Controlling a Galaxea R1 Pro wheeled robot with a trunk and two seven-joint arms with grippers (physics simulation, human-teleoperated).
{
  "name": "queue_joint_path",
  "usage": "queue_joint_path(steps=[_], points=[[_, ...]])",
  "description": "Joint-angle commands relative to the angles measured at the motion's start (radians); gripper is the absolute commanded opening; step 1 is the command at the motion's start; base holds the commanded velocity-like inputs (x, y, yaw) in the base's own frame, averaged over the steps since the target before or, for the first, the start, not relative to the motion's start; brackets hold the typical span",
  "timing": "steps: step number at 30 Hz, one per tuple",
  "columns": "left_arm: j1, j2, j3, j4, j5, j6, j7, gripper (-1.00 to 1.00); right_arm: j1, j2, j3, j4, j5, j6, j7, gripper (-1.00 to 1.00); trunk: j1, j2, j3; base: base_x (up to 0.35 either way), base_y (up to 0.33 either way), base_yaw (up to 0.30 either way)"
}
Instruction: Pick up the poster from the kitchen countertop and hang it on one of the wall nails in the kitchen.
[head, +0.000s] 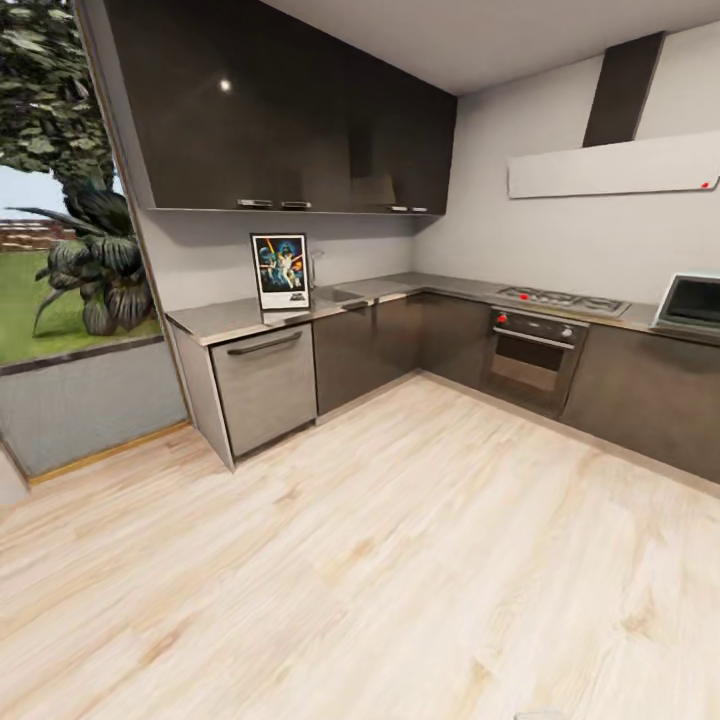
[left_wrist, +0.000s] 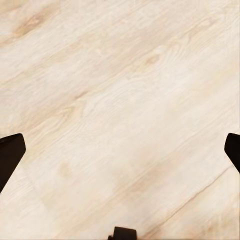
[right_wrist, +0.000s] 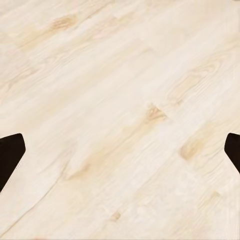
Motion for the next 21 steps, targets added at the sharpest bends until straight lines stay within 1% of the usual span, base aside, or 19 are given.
queue_joint_path(steps=[1, 7, 21], points=[[0.000, 0.000, 0.001, -0.001, 0.000, -0.002, -0.001, 1.00, -0.001, -0.001, 0.001, 0.004, 0.001, -0.003, 0.001, 1.00, 0.001, 0.000, -0.001, 0.334, -0.054, 0.143], [0.000, 0.000, 0.001, -0.001, 0.000, -0.002, -0.001, 1.00, -0.001, -0.001, 0.001, 0.009, 0.000, -0.003, 0.001, 1.00, 0.001, 0.000, -0.001, 0.328, -0.091, 0.066], [0.000, 0.001, 0.001, -0.002, 0.000, -0.002, -0.001, 1.00, -0.001, -0.001, 0.000, 0.011, 0.000, -0.003, 0.001, 1.00, 0.001, 0.000, -0.001, 0.320, -0.127, 0.006]])
